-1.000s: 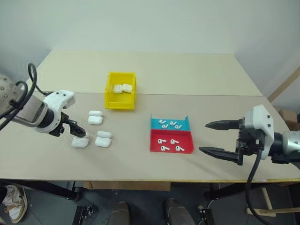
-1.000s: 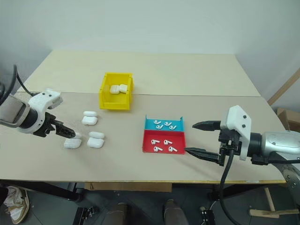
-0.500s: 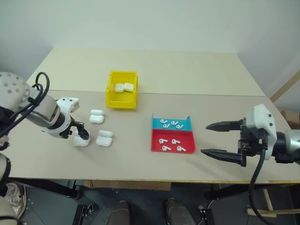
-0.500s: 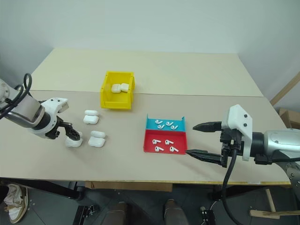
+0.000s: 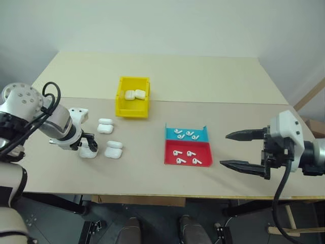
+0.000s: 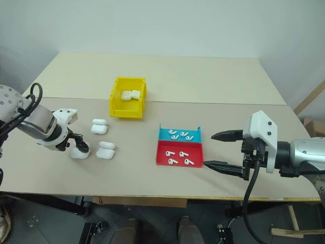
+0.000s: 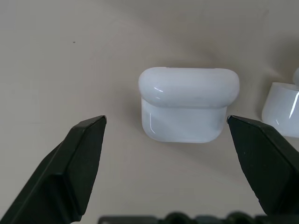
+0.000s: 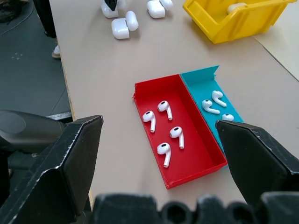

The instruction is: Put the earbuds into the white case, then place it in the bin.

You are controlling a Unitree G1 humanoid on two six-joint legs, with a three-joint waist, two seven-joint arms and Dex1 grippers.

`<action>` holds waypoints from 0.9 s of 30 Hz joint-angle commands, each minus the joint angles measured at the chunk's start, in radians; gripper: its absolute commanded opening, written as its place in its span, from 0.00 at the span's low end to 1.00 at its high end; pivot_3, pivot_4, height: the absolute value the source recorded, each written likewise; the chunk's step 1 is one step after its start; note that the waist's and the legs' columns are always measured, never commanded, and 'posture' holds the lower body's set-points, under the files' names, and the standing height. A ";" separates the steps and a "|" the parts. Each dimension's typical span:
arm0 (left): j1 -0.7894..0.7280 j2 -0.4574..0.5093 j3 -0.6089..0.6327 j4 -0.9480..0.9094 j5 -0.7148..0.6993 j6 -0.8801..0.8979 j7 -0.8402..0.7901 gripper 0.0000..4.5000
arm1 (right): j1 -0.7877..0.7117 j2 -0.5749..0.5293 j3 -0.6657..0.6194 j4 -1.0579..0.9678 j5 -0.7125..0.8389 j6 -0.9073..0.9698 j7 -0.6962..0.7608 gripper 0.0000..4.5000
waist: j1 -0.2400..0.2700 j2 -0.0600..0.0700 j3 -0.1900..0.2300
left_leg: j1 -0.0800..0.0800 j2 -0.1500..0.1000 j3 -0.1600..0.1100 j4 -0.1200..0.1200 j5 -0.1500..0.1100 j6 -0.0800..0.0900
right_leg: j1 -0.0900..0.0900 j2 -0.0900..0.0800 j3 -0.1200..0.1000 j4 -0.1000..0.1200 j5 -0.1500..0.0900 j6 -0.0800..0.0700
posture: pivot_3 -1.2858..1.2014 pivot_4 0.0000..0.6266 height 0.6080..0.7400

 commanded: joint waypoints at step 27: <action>0.067 -0.082 0.118 -0.005 0.092 0.003 -0.023 0.92 | -0.024 -0.009 -0.033 -0.028 0.029 0.002 -0.007 1.00 | 0.005 0.001 -0.001 | 0.000 -0.001 -0.001 0.000 0.000 -0.001 | 0.001 -0.001 0.000 0.000 0.001 0.001 | 0.52 0.24 1.00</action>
